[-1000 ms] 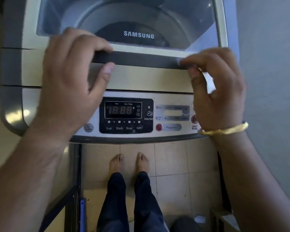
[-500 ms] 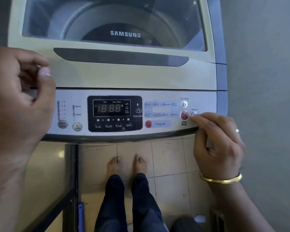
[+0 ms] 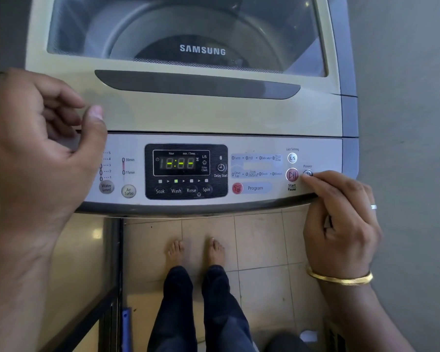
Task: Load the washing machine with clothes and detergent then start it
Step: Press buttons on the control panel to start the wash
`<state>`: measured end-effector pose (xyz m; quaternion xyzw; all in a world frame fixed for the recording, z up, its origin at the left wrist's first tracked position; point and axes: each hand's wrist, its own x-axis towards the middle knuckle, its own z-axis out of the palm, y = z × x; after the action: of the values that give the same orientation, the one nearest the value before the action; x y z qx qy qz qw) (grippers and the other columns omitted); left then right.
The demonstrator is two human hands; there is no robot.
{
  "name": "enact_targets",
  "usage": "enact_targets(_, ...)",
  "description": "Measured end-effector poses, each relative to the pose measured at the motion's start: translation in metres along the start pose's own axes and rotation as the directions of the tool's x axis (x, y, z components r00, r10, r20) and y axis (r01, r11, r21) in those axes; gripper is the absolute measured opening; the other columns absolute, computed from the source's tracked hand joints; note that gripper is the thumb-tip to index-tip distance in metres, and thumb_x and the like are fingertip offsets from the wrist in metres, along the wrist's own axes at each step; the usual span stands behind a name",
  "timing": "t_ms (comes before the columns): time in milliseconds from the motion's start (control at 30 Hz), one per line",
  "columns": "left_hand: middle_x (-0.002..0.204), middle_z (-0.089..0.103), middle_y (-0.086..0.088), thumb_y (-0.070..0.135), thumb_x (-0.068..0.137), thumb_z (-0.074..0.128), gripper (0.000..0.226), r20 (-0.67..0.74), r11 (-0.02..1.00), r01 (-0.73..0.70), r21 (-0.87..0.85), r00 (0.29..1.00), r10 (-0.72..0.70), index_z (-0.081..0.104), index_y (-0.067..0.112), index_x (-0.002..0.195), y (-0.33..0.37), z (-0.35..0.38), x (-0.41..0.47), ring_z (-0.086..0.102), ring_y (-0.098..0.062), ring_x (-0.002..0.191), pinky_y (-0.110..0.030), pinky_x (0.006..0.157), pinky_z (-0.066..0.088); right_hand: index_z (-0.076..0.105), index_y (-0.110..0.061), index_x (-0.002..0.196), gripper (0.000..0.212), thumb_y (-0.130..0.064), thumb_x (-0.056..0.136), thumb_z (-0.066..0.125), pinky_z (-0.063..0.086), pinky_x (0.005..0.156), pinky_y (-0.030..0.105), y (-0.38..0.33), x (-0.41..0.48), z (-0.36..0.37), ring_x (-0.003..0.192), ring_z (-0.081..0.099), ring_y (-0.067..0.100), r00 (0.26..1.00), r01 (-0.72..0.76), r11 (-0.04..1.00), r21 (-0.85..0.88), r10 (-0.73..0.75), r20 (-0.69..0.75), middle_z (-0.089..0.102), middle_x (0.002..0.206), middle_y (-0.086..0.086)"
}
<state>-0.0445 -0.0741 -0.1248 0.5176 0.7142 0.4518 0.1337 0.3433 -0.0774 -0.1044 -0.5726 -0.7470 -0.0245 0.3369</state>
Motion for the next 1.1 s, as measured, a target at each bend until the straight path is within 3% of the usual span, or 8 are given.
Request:
enact_targets(100,0.111,0.062,-0.021,0.061,0.112,0.060,0.019,-0.007,1.000,-0.010,0.014,1.000,0.010,0.054,0.043,0.113,0.003,0.000,0.000,0.060,-0.034,0.099,-0.037,0.092,0.048,0.081,0.001,0.109,0.032,0.014,0.099,0.053,0.053,0.091,0.034,-0.001,-0.003,0.001,0.092,0.069,0.032,1.000,-0.012,1.000,-0.001,0.012,-0.010,0.076,0.105,0.018)
enact_targets(267,0.101,0.060,-0.010,0.052,0.113,0.063,0.010,-0.038,0.996,-0.018,0.085,0.999,0.021,0.055,0.047,0.109,0.014,0.001,0.000,0.059,-0.038,0.090,-0.059,0.087,0.053,0.080,0.002,0.113,0.030,0.015,0.095,0.060,0.056,0.088,0.036,-0.012,-0.006,0.001,0.090,0.071,0.035,0.999,0.048,0.998,0.050,-0.048,-0.010,0.073,0.103,0.021)
enact_targets(367,0.102,0.060,-0.010,0.047,0.113,0.064,0.012,-0.038,0.997,-0.019,0.079,0.999,0.022,0.054,0.048,0.107,0.022,-0.001,-0.001,0.058,-0.038,0.090,-0.059,0.087,0.053,0.080,0.003,0.112,0.030,0.015,0.094,0.058,0.059,0.084,0.044,-0.031,-0.009,0.003,0.091,0.069,0.036,0.992,0.122,0.984,0.126,-0.126,0.021,0.072,0.101,0.024)
enact_targets(467,0.099,0.058,-0.005,0.044,0.113,0.065,0.015,-0.030,0.994,-0.039,0.101,0.999,0.043,0.053,0.047,0.105,0.031,-0.003,-0.003,0.059,-0.037,0.089,-0.057,0.087,0.054,0.079,0.002,0.115,0.031,0.015,0.094,0.060,0.057,0.087,0.039,-0.047,-0.012,0.009,0.089,0.069,0.035,0.982,0.178,0.971,0.159,-0.186,0.036,0.073,0.100,0.022)
enact_targets(567,0.098,0.063,-0.012,0.044,0.114,0.065,0.017,0.001,0.991,-0.071,0.111,0.997,0.072,0.053,0.045,0.101,0.036,-0.005,-0.004,0.061,-0.039,0.088,-0.055,0.086,0.055,0.079,0.002,0.117,0.032,0.015,0.094,0.060,0.058,0.087,0.042,-0.053,-0.011,0.016,0.089,0.072,0.036,0.977,0.195,0.964,0.181,-0.207,0.047,0.075,0.101,0.020)
enact_targets(633,0.093,0.063,-0.014,0.042,0.116,0.063,0.019,0.023,0.988,-0.093,0.125,0.996,0.091,0.059,0.034,0.099,0.039,-0.007,-0.004,0.061,-0.042,0.085,-0.054,0.083,0.054,0.079,0.002,0.115,0.030,0.014,0.095,0.061,0.058,0.086,0.043,-0.054,-0.009,0.020,0.087,0.072,0.037,0.977,0.198,0.961,0.191,-0.211,0.045,0.075,0.101,0.020)
enact_targets(767,0.081,0.057,-0.014,0.037,0.119,0.060,0.045,0.019,0.972,-0.115,0.205,0.993,0.114,0.059,0.000,0.093,0.041,-0.009,-0.003,0.054,-0.039,0.075,-0.050,0.072,0.049,0.080,0.003,0.113,0.026,0.013,0.095,0.064,0.058,0.087,0.041,-0.055,-0.008,0.024,0.086,0.073,0.039,0.973,0.215,0.959,0.183,-0.227,0.045,0.076,0.100,0.020)
enact_targets(1100,0.075,0.054,-0.010,0.028,0.119,0.063,0.046,-0.020,0.939,-0.226,0.260,0.971,0.239,0.060,-0.002,0.084,0.043,-0.009,-0.001,0.050,-0.030,0.072,-0.044,0.066,0.040,0.081,0.000,0.113,0.029,0.011,0.092,0.065,0.053,0.094,0.035,-0.058,-0.011,0.026,0.091,0.068,0.037,0.967,0.242,0.964,0.107,-0.249,0.053,0.075,0.101,0.020)
